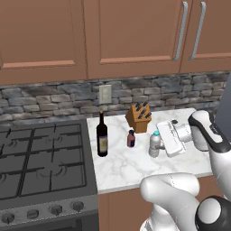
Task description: Place the drinks on the dining counter in a tight cluster.
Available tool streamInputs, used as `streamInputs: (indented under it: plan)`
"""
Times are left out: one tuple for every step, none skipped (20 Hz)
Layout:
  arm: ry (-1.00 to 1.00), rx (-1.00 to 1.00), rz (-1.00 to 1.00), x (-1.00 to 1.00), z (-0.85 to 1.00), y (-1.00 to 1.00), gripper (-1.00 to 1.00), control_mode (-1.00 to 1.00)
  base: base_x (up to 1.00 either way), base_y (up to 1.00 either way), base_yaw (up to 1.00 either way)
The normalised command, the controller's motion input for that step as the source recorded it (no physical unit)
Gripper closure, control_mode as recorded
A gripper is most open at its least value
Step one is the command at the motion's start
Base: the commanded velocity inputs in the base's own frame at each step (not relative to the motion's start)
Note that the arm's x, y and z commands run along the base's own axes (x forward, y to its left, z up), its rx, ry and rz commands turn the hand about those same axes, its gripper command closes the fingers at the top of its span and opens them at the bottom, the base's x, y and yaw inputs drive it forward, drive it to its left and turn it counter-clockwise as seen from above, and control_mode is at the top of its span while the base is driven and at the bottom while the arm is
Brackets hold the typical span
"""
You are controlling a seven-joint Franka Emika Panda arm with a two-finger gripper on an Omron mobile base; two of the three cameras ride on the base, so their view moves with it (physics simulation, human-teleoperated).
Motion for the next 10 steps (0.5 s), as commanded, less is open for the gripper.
streamInputs:
  plan:
    - [0.0,0.0,0.0,0.0,0.0,0.0,1.0,-1.0,0.0,0.0,0.0]
    - [0.0,0.0,0.0,0.0,0.0,0.0,1.0,-1.0,0.0,0.0,0.0]
    - [0.0,0.0,0.0,0.0,0.0,0.0,1.0,-1.0,0.0,0.0,0.0]
    - [0.0,0.0,0.0,0.0,0.0,0.0,1.0,1.0,-0.13,0.05,0.0]
    - [0.0,0.0,0.0,0.0,0.0,0.0,1.0,1.0,-0.31,0.08,0.0]
    - [0.0,0.0,0.0,0.0,0.0,0.0,1.0,1.0,-0.42,0.1,0.0]
    - [0.0,0.0,0.0,0.0,0.0,0.0,1.0,1.0,-0.48,0.1,0.0]
    - [0.0,0.0,0.0,0.0,0.0,0.0,1.0,1.0,-0.52,0.08,0.0]
    - [0.0,0.0,0.0,0.0,0.0,0.0,1.0,1.0,-0.52,0.06,0.0]
    - [0.0,0.0,0.0,0.0,0.0,0.0,1.0,1.0,-0.53,0.05,0.0]
